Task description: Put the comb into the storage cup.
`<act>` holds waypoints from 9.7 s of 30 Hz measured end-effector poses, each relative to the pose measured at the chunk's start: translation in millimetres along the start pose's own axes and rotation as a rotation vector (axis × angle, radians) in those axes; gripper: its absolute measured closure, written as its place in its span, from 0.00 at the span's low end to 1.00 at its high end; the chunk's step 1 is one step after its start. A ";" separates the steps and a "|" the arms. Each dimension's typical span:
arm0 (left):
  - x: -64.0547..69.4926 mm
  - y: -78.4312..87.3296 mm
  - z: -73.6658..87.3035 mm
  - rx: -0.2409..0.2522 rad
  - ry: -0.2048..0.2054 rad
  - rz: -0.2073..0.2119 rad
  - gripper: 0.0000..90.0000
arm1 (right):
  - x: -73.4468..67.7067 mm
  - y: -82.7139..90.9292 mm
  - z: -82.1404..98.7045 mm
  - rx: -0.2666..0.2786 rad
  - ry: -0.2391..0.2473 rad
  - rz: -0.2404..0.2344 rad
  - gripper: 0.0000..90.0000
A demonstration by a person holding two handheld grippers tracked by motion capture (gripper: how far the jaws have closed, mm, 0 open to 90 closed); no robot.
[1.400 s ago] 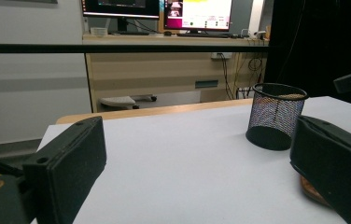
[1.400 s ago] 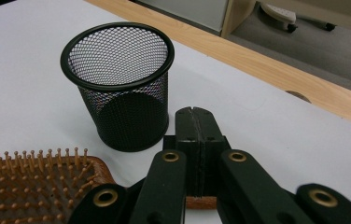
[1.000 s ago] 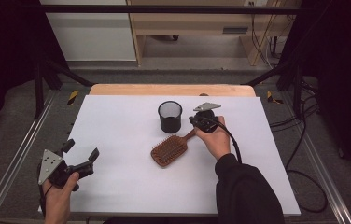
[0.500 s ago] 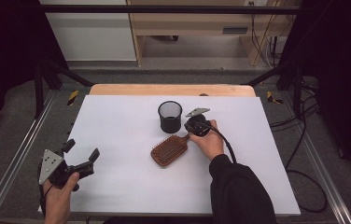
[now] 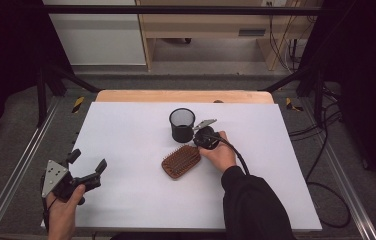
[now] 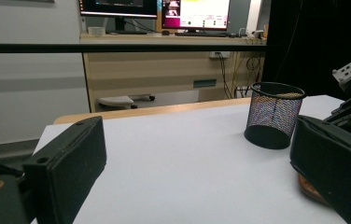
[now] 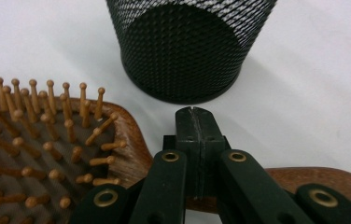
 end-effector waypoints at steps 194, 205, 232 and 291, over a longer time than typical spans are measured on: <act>143.3 -82.3 -35.7 -0.140 0.212 0.365 0.03 | -69.1 124.8 14.8 0.412 -0.073 -0.098 0.81; 154.8 -96.0 -33.0 -0.170 0.243 0.378 0.03 | -72.7 128.8 11.6 0.449 -0.063 -0.097 0.81; 164.2 -121.2 -51.9 -0.180 0.341 0.384 0.06 | -83.3 132.0 5.9 0.478 0.018 -0.065 0.81; 138.7 -126.0 -61.4 -0.189 0.529 0.351 0.57 | -74.5 120.5 14.2 0.511 -0.097 -0.106 0.45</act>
Point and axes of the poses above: each handheld gripper's, and its own axes: y roughly backward along the jaws, z roughly out of its underside, x roughly to its right, the point moved 3 cm from there along -y, roughly forward along the jaws, and after that the axes turned 12 degrees about y, right-handed, at the moved point
